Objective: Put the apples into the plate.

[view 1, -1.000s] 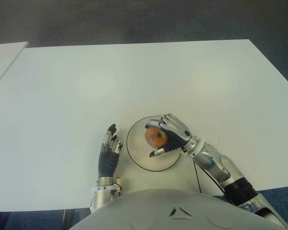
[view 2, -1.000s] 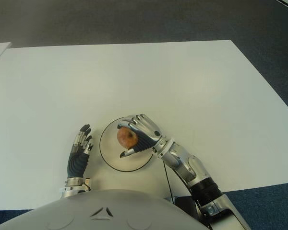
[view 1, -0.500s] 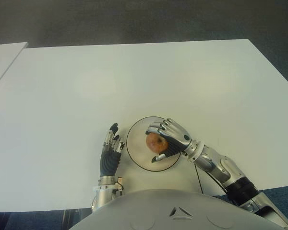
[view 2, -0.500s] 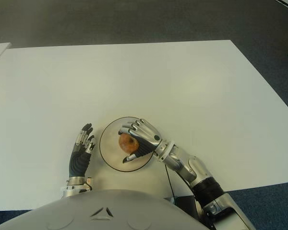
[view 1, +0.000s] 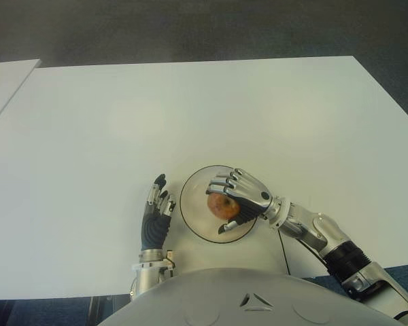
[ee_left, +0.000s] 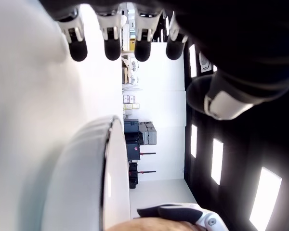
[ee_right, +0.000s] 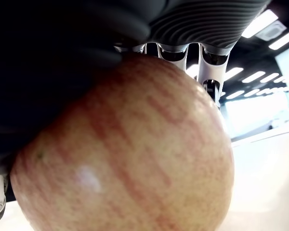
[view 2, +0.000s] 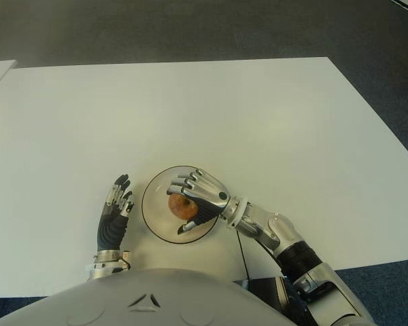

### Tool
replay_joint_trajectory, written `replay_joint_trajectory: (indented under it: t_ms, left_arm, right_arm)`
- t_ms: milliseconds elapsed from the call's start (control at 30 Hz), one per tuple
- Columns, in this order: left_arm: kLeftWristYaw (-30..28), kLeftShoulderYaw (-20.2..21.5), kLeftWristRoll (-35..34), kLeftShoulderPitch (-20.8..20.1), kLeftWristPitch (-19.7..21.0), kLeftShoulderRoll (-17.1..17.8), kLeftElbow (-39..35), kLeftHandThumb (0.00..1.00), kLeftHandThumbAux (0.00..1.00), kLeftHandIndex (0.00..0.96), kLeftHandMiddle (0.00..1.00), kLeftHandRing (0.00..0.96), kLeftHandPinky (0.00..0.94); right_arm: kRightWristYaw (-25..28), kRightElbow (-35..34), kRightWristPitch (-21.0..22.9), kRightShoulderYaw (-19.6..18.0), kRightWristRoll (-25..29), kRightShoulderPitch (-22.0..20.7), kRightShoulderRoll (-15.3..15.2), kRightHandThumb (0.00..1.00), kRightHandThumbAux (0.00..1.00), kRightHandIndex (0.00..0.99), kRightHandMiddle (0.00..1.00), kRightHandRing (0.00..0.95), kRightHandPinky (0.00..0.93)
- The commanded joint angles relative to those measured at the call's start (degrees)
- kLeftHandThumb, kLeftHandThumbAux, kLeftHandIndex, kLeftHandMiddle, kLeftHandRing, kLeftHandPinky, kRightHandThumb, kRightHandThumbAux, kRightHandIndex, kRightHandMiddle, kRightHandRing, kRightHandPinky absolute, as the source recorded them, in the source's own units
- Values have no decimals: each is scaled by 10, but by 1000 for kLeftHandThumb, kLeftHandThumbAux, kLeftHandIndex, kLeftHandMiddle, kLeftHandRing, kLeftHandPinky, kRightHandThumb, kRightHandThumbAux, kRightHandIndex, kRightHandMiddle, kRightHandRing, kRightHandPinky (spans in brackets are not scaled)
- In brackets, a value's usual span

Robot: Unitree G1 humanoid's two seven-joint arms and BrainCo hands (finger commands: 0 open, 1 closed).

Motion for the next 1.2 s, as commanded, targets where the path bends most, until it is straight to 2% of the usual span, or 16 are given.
replay_joint_trajectory:
  t_ms: [33,200,300,400,567,633,667,700,733,767,800,833,900,1033,1200]
  left_arm:
    - [4,-6,8,4,6,-3,3,0,476,0,0,0,0]
    - [0,-6,6,1,2,1,8,0,466,0,0,0,0]
    - [1,-6,7,-1,-6,2,14,0,463,0,0,0,0]
    - [3,-6,9,-2,-15,1,19,0,461,0,0,0,0]
    - [3,-4,8,-5,-21,0,25,0,460,0,0,0,0]
    - [1,-4,7,-5,-23,1,28,0,457,0,0,0,0]
    - [0,-4,6,-6,-24,1,29,0,455,0,0,0,0]
    - [0,-4,6,-6,-24,1,29,0,455,0,0,0,0]
    - [0,-4,6,-6,-24,2,30,0,454,0,0,0,0]
    - [-1,-4,6,-7,-24,2,31,0,454,0,0,0,0]
    - [-1,-3,6,-8,-24,2,32,0,453,0,0,0,0]
    - [-1,-3,6,-9,-24,2,34,0,453,0,0,0,0]
    - [-1,-2,6,-10,-24,3,36,0,452,1,0,0,0]
    - [1,-2,9,-14,-25,2,42,0,452,6,0,0,0]
    - [0,-4,9,-15,-11,0,37,0,458,7,0,0,0]
  right_arm:
    - [31,13,-6,15,-27,-17,-28,829,648,826,867,869,885]
    - [53,6,-7,21,-29,-30,-39,762,633,794,856,866,875]
    - [66,-1,-4,22,-30,-36,-46,739,680,559,842,857,865]
    - [77,-7,-2,20,-27,-40,-51,730,694,482,834,851,861]
    - [100,-23,-1,13,-6,-42,-51,726,701,450,836,846,860]
    - [130,-48,3,4,26,-37,-54,724,702,447,816,813,790]
    - [146,-62,6,-1,42,-33,-56,711,705,440,739,721,677]
    - [164,-72,11,-4,55,-29,-58,703,707,435,689,661,604]
    - [177,-80,14,-6,64,-25,-60,624,654,419,616,581,532]
    - [189,-83,17,-7,65,-23,-61,505,578,395,509,464,426]
    - [198,-86,20,-8,66,-21,-62,404,519,318,394,347,314]
    - [211,-94,23,-10,64,-20,-65,368,498,290,353,305,274]
    - [233,-109,28,-12,63,-19,-71,236,449,185,206,146,112]
    - [260,-120,33,-14,56,-19,-75,111,426,80,86,33,23]
    - [304,-135,36,-19,72,-22,-81,42,417,19,28,5,3]
